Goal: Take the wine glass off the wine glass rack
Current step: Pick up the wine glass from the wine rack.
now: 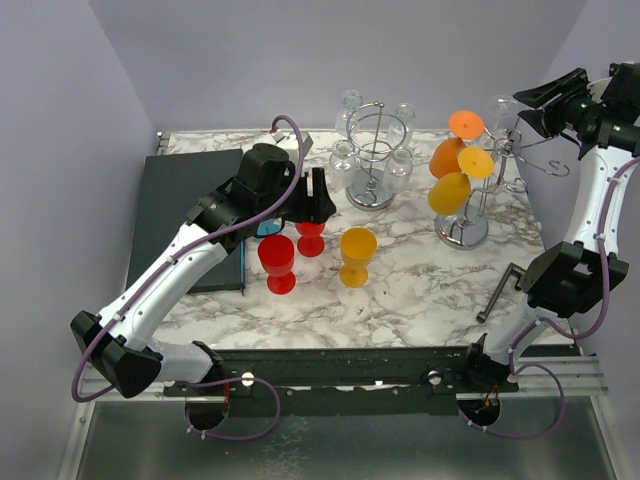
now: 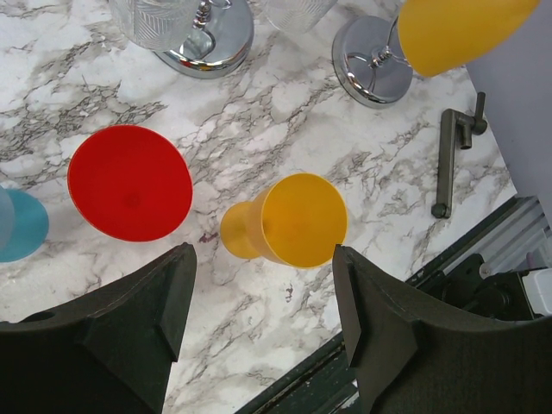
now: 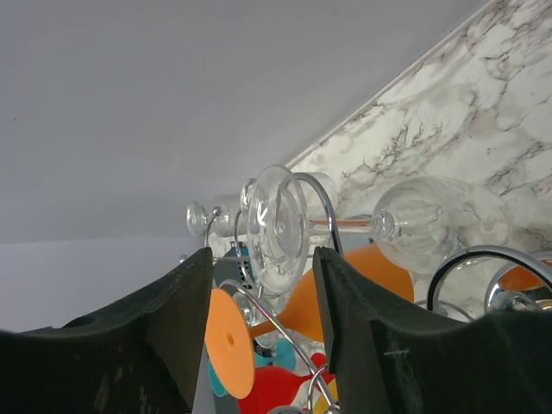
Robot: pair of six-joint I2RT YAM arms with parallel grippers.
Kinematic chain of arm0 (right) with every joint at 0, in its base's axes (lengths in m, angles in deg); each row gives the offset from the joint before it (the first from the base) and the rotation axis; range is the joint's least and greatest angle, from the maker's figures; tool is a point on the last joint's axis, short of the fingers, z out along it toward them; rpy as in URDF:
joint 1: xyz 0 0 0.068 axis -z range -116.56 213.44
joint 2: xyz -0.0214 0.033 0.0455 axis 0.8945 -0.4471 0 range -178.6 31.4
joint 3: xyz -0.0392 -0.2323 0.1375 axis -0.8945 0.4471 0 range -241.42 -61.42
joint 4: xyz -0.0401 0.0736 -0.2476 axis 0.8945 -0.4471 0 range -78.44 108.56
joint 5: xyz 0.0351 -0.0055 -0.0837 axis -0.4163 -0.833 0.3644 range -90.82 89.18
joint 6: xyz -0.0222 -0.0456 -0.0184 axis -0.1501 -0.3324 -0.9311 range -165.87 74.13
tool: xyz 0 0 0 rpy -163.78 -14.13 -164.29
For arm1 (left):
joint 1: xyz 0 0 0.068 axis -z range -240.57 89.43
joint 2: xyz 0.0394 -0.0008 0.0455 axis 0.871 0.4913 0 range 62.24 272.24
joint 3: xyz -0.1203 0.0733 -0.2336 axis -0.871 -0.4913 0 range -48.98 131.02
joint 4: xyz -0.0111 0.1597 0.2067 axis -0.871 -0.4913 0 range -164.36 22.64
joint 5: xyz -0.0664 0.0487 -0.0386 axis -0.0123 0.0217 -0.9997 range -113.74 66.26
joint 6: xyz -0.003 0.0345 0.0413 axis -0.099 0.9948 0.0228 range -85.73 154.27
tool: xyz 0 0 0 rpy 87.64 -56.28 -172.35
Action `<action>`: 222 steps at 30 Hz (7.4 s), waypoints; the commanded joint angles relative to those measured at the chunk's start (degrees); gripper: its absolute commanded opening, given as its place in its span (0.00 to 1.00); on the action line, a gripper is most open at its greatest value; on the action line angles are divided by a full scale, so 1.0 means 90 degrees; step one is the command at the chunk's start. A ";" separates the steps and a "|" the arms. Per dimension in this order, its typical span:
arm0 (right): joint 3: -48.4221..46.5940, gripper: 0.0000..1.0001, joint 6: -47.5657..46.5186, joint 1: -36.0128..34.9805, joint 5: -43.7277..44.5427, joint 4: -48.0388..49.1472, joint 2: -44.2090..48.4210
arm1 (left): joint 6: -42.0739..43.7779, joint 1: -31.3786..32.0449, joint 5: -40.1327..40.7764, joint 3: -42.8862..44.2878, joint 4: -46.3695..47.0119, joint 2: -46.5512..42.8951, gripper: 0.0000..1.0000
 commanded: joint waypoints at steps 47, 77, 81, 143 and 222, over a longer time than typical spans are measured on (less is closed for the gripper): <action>0.0563 0.41 0.0537 -0.0173 -0.0021 0.0811 -0.0078 | 0.0043 -0.0184 -0.0171 -0.0093 0.0216 -0.0144 0.71; 0.0602 0.01 0.0790 -0.0185 0.0210 0.0956 -0.0106 | 0.0042 -0.0238 -0.0188 -0.0150 0.0247 -0.0242 0.71; 0.0664 0.01 0.0866 -0.0185 0.0144 0.1061 -0.0059 | 0.0042 -0.0247 -0.0188 -0.0165 0.0245 -0.0262 0.71; 0.1699 0.01 0.1483 -0.0179 0.1002 0.2350 0.0963 | 0.0032 -0.0355 -0.0218 -0.0256 0.0273 -0.0436 0.71; 0.1894 0.01 0.1303 -0.0174 0.1082 0.2339 0.1314 | 0.0027 -0.0443 -0.0334 -0.0285 0.0342 -0.0439 0.71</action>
